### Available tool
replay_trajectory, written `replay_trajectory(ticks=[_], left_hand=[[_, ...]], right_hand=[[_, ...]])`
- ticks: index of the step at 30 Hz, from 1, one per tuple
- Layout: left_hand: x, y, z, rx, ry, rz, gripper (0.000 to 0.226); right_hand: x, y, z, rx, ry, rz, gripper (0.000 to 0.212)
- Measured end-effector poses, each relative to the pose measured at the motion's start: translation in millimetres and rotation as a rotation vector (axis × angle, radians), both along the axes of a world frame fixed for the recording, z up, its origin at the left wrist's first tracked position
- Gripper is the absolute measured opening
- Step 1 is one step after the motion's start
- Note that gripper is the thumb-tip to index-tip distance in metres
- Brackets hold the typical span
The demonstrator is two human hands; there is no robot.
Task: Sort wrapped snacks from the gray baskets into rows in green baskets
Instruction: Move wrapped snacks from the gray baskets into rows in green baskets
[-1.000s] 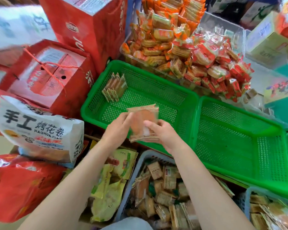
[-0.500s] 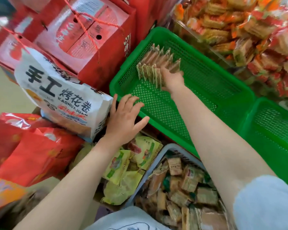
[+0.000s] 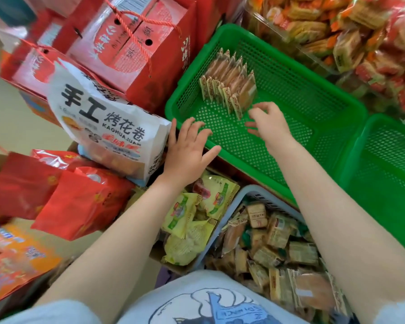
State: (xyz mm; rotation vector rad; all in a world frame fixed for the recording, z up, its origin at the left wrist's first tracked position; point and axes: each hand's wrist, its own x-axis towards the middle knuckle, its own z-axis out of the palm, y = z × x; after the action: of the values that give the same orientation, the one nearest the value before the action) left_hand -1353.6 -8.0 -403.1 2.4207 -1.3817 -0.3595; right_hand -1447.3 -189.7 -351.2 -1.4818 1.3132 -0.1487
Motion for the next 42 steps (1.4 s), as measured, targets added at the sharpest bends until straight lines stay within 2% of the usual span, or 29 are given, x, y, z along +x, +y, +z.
replay_trajectory(ticks=[4, 6, 9, 11, 12, 13, 14, 17, 20, 22, 24, 26, 28, 30, 32, 34, 36, 40, 42], left_hand=[[-25, 10, 22, -0.067, 0.014, 0.032, 0.047], [-58, 25, 30, -0.141, 0.055, -0.035, 0.039], [-110, 49, 15, -0.031, 0.044, -0.198, 0.031], [-135, 60, 4, 0.180, 0.036, -0.238, 0.045], [-144, 64, 0, 0.288, 0.036, -0.251, 0.054], [-150, 69, -6, 0.361, 0.015, -0.269, 0.062], [-154, 74, -11, 0.410, -0.020, -0.295, 0.068], [-154, 87, -26, 0.381, -0.092, -0.358, 0.079], [-151, 93, -32, 0.348, -0.119, -0.384, 0.079], [-149, 91, -29, 0.378, -0.086, -0.392, 0.077], [-149, 88, -24, 0.407, -0.018, -0.370, 0.073], [-152, 83, -12, 0.354, 0.143, -0.285, 0.062], [-162, 78, 7, 0.225, 0.413, -0.133, 0.048], [-174, 68, 22, 0.147, 0.852, 0.061, 0.044], [-184, 59, 29, 0.179, 1.375, 0.214, 0.057], [-194, 55, 28, 0.258, 1.651, 0.223, 0.066], [-204, 53, 28, 0.302, 1.733, 0.233, 0.059], [-213, 51, 25, 0.252, 1.808, 0.472, 0.031], [-210, 52, 18, 0.272, 1.781, 0.485, 0.024]], right_hand=[[-76, 55, 41, -0.032, -0.125, -0.023, 0.014], [-120, 83, 47, -0.005, -0.121, -0.059, 0.014], [-181, 117, 22, 0.043, 0.034, -0.100, 0.015], [-217, 129, -13, -0.012, 0.273, -0.094, 0.008], [-231, 133, -29, -0.040, 0.424, -0.079, 0.017], [-243, 136, -46, -0.035, 0.546, -0.074, 0.036], [-251, 139, -59, 0.006, 0.589, -0.085, 0.055], [-249, 148, -88, 0.044, 0.501, -0.087, 0.086], [-235, 150, -107, -0.036, 0.572, -0.114, 0.096], [-232, 151, -110, -0.073, 0.611, -0.153, 0.094], [-234, 153, -101, -0.059, 0.545, -0.207, 0.089], [-240, 158, -81, 0.006, 0.373, -0.308, 0.075], [-246, 166, -53, 0.105, 0.172, -0.363, 0.060], [-252, 178, -25, 0.178, 0.023, -0.325, 0.053], [-254, 187, -8, 0.171, -0.044, -0.217, 0.046], [-257, 193, 0, 0.111, -0.064, -0.130, 0.029], [-264, 192, 5, 0.049, -0.022, -0.125, 0.017], [-303, 174, -6, -0.051, 0.216, -0.315, 0.020], [-319, 158, -19, -0.112, 0.367, -0.339, 0.016]])
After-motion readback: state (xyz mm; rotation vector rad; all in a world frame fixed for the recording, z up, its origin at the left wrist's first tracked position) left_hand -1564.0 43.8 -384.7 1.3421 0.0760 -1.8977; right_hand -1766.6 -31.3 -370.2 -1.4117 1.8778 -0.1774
